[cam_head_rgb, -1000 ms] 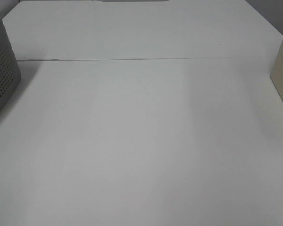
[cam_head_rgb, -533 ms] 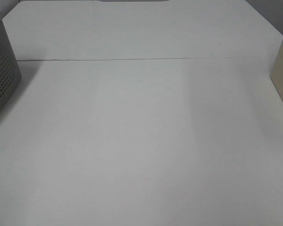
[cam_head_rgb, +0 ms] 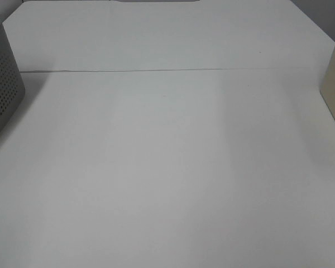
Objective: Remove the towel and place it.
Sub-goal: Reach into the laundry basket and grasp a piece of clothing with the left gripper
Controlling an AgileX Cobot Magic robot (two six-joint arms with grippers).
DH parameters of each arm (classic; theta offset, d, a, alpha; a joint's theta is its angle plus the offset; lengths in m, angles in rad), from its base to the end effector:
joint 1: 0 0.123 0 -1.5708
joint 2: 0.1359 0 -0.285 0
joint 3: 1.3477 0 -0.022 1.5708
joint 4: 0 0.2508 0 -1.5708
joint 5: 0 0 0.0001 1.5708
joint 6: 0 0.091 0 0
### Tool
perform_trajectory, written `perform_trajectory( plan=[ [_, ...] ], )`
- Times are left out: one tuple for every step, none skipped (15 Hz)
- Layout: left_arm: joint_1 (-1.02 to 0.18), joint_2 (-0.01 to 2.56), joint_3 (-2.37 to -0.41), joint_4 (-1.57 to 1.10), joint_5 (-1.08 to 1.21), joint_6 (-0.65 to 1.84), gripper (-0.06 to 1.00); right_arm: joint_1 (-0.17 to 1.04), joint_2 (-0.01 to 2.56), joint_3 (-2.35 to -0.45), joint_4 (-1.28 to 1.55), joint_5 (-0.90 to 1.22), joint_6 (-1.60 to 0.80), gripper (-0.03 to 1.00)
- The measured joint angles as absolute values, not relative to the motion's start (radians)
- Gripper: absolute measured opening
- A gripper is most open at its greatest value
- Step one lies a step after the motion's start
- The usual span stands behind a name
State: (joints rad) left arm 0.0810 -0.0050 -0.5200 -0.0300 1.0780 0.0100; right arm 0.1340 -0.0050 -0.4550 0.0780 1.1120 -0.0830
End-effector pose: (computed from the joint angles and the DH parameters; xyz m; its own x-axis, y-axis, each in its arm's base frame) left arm -0.0085 -0.0031 0.2814 -0.4473 -0.0405 -0.8935 -0.0592 0.9981 -0.0156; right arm -0.0040 0.0059 0.2609 -0.5195 -0.1187 -0.8462 -0.2172 0.9761 -0.0036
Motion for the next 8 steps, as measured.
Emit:
perform_trajectory(
  plan=[
    [0.081,-0.005,-0.52,-0.03,1.078,0.01,0.99,0.134,-0.005,-0.455,0.078,1.112,-0.083,0.69],
    [0.081,-0.006,-0.52,-0.03,1.078,0.01,0.99,0.134,-0.005,-0.455,0.078,1.112,-0.083,0.69],
    [0.081,-0.007,-0.52,-0.03,1.078,0.009,0.99,0.134,-0.005,-0.455,0.078,1.112,-0.083,0.69],
    [0.081,-0.007,-0.52,-0.03,1.078,0.009,0.99,0.134,-0.005,-0.455,0.078,1.112,-0.083,0.69],
    [0.081,-0.007,-0.52,-0.03,1.078,0.009,0.99,0.134,-0.005,-0.455,0.078,1.112,-0.083,0.69],
    [0.081,-0.007,-0.52,-0.03,1.078,0.009,0.99,0.134,-0.005,-0.455,0.078,1.112,-0.083,0.69],
    [0.081,-0.007,-0.52,-0.03,1.078,0.009,0.99,0.134,-0.005,-0.455,0.078,1.112,-0.083,0.69],
    [0.081,-0.007,-0.52,-0.03,1.078,0.009,0.99,0.134,-0.005,-0.455,0.078,1.112,-0.083,0.69]
  ],
)
